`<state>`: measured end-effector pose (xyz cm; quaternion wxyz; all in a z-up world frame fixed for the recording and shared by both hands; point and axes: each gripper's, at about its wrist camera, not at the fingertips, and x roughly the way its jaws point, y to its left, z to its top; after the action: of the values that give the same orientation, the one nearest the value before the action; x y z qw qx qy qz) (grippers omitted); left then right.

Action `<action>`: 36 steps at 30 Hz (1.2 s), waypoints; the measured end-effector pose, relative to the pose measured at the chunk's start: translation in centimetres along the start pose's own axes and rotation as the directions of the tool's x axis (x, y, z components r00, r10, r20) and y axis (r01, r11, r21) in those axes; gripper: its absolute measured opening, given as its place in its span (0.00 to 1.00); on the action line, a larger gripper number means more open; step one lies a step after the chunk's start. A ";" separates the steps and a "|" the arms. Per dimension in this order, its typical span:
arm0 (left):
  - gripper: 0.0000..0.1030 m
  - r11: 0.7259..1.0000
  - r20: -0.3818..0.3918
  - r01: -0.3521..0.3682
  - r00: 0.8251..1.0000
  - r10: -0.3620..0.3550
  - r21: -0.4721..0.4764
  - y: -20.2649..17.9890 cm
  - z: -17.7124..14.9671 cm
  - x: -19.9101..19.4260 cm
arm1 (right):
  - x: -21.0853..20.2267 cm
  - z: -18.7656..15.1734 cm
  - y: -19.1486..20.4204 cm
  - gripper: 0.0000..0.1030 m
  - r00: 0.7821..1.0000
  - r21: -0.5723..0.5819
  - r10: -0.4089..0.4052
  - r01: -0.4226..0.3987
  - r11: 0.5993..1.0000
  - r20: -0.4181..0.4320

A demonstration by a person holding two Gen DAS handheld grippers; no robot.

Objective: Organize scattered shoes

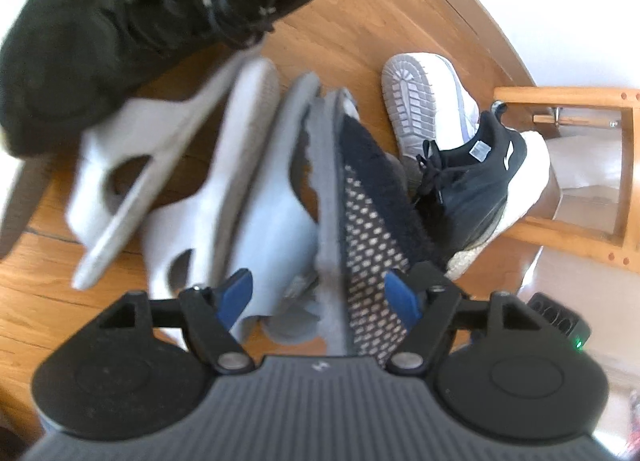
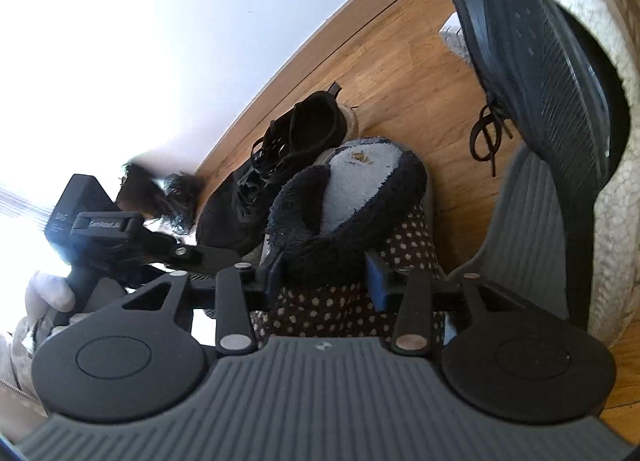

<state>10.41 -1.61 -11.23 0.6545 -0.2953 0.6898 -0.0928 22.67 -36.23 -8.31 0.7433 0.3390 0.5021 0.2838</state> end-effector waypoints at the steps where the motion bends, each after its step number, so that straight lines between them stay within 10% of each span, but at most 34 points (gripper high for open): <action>1: 0.69 0.999 -0.007 -0.013 1.000 0.013 0.029 0.1 -0.2 -0.8 | -0.2 0.1 0.2 0.56 1.000 0.000 -0.018 0.018 1.000 0.004; 6: 0.70 0.990 -0.008 -0.055 0.998 0.057 0.130 2.4 -1.2 -6.5 | 0.3 -0.1 0.5 0.59 0.997 0.007 -0.076 0.076 0.997 -0.002; 12: 0.72 0.994 0.019 -0.100 0.995 0.100 0.041 10.3 -2.7 -13.1 | 0.4 -1.4 2.0 0.33 0.996 -0.054 -0.085 0.084 0.995 -0.006; 21: 0.72 0.989 0.043 -0.083 0.995 0.088 -0.125 19.9 -3.5 -12.0 | -0.1 -2.7 6.1 0.28 0.986 -0.094 -0.167 0.169 0.981 0.024; 36: 0.72 0.980 0.166 -0.152 0.971 0.171 -0.125 25.1 -2.8 -18.2 | -1.0 -2.3 14.8 0.27 0.995 -0.106 -0.076 0.083 0.991 0.072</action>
<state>-0.06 27.58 -8.38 0.7006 -0.2811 0.6554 0.0258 19.00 -27.45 3.34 0.7879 0.2871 0.4736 0.2692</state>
